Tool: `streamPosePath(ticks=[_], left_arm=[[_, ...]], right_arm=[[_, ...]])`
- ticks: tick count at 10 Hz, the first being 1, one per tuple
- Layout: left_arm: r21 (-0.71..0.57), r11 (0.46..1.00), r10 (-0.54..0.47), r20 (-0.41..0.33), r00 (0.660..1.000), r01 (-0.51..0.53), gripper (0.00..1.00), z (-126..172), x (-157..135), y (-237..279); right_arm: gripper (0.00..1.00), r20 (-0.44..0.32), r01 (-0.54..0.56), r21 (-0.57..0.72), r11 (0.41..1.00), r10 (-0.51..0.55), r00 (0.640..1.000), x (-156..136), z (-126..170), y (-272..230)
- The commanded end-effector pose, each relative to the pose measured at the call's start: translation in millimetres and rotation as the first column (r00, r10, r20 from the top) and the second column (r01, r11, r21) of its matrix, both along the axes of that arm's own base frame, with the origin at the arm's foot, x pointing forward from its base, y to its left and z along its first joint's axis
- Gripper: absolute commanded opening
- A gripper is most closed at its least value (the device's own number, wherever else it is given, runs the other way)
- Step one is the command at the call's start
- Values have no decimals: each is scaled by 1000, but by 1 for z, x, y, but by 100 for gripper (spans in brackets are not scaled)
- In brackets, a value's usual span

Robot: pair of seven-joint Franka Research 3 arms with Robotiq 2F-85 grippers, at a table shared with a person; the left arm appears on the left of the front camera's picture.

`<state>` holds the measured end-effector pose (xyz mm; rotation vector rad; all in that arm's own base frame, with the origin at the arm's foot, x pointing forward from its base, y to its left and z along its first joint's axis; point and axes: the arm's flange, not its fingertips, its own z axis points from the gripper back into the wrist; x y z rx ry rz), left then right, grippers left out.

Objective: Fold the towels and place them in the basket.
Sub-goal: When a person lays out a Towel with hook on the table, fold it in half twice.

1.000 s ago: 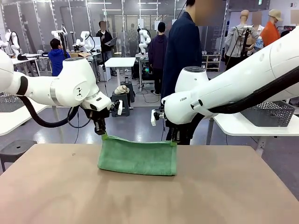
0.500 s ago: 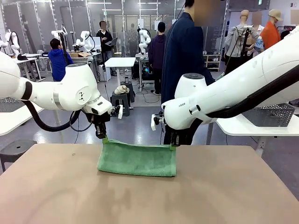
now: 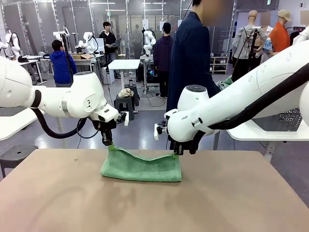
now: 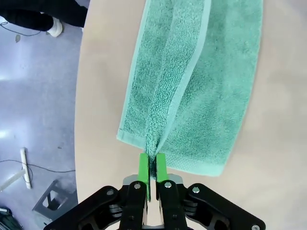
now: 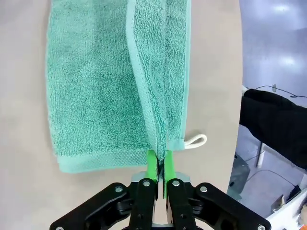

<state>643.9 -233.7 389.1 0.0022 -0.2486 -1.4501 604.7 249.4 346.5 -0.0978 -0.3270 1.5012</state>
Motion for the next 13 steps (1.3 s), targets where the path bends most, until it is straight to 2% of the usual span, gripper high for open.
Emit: streamPosePath(ticks=[1, 2, 3, 4, 5, 6, 7, 8, 9, 10, 11, 12, 13], left_arm=[[21, 1000, 13, -20, 1000, -13, 7, -3, 16, -3], [19, 1000, 18, -24, 1000, -17, 7, -6, 18, -3], [19, 1000, 22, -26, 999, -21, 23, -7, 19, -3], [15, 999, 29, -12, 999, -29, 27, -7, 21, -1], [11, 999, 39, -2, 999, -39, 42, -7, 21, 1], [9, 999, 50, 5, 999, -51, 46, -5, 21, 5], [1, 998, 60, 11, 998, -60, 61, -2, 21, 11], [-7, 998, 62, 20, 998, -62, 64, 5, 21, 19], [-10, 1000, 26, 6, 1000, -25, 64, 22, 15, 30], [-42, 999, -21, -39, 999, 19, 64, 45, 5, 46], [-92, 995, -40, -67, 997, 33, 64, 67, -3, 67], [-135, 989, -66, -68, 995, 57, 64, 85, -12, 87], [-199, 977, -89, -58, 994, 76, 64, 102, -27, 112]], right_arm=[[7, 0, 17, -4, 1000, -17, 1000, 12, -5, 3], [7, 0, 17, -6, 1000, -17, 1000, 13, -7, 4], [22, -1, 18, -1, 1000, -18, 1000, 13, -8, 5], [27, 14, 18, -3, 1000, -17, 1000, 15, -7, 4], [42, 22, 20, -4, 1000, -19, 1000, 15, -6, 3], [46, 25, 23, -5, 1000, -23, 999, 15, -5, 2], [62, 30, 23, -7, 1000, -23, 999, 15, -2, -1], [66, 33, 26, 1, 1000, -26, 999, 14, 5, -3], [66, -1, 62, 19, 998, -62, 998, 10, 21, -5], [66, -50, 130, 45, 990, -128, 991, 1, 42, -5], [66, -73, 228, 50, 972, -224, 972, -9, 65, -5], [66, -53, 368, 38, 929, -365, 929, -18, 87, -5], [66, -101, 568, 54, 821, -561, 821, -30, 107, -2]])
